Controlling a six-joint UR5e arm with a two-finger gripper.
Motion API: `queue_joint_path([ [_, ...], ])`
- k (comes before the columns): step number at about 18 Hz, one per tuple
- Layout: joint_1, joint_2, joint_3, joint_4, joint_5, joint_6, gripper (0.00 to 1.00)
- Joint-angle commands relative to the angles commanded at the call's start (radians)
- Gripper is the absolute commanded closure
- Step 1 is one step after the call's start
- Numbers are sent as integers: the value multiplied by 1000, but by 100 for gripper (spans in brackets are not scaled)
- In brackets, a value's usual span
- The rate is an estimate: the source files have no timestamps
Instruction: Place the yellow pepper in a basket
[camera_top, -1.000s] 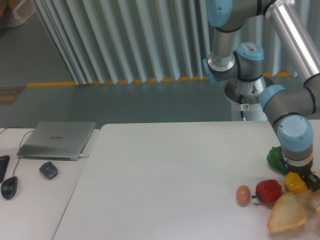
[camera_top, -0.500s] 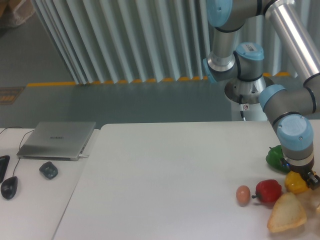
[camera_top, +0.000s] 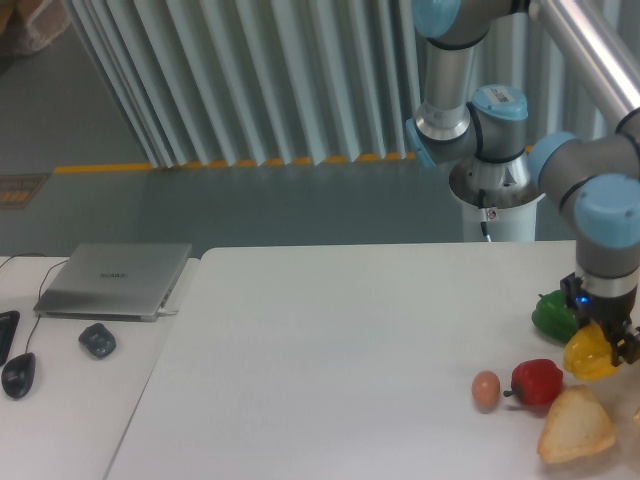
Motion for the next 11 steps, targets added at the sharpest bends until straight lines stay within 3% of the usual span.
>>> queue_joint_path([
  [3,51,2,6,26,-29,12,60],
  [7,181,-6,23,112,-132,15,59],
  [11,279,-49,35,129,-161,142,59],
])
